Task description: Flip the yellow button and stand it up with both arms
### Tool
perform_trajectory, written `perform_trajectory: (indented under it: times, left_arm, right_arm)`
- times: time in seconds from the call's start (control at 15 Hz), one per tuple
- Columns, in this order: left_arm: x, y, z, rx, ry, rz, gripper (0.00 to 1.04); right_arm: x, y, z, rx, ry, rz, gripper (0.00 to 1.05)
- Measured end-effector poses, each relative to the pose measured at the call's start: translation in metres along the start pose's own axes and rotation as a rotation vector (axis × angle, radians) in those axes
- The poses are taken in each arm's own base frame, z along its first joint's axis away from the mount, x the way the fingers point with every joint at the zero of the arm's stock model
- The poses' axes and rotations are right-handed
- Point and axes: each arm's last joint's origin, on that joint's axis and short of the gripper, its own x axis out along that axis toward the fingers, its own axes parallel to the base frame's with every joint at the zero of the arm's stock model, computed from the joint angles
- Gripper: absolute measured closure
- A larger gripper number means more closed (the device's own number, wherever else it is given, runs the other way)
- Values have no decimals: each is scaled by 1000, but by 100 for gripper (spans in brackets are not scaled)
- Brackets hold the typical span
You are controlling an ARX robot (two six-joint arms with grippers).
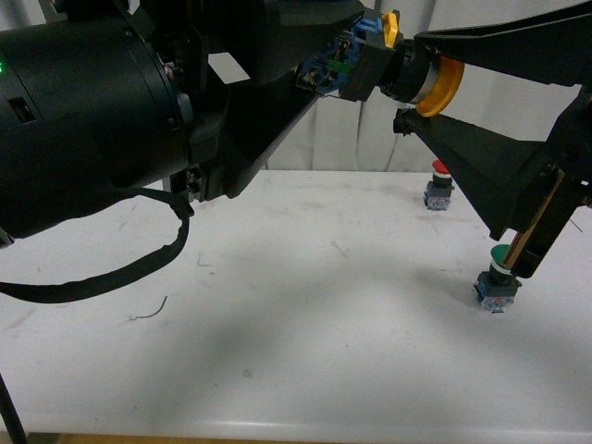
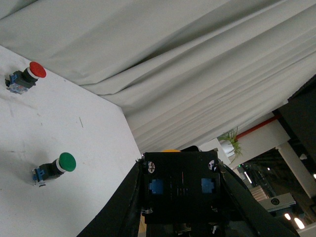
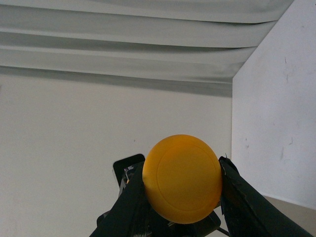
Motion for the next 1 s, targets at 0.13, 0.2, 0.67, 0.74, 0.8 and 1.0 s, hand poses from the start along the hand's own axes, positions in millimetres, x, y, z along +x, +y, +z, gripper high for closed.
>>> perform_trajectory:
  times: [0.13,0.2,0.67,0.74,0.8,1.0]
  left_arm:
    - [-1,1,2,-1,-2,0,68]
    - [-2,2,4,1,-5,-4,54]
    - [-73,-12,17,78,-52,166,7]
    - [-89,-19,16,127,-68,209,7]
    - [-111,-33,12,228,-100,280,7]
    - [-156,-67,-10,611,-166,461,7]
  right_arm:
    - [0,0,0,-1,-1,0,69]
    - [-1,0,0,-6,-4,0,69]
    - [-5,-5,13,-3,-66,-19,69]
    - [-5,-4,15,-6,-76,-16,69]
    - [-5,-3,19,-12,-89,-10,69]
    - [-3,-3,20,-13,-88,-11,69]
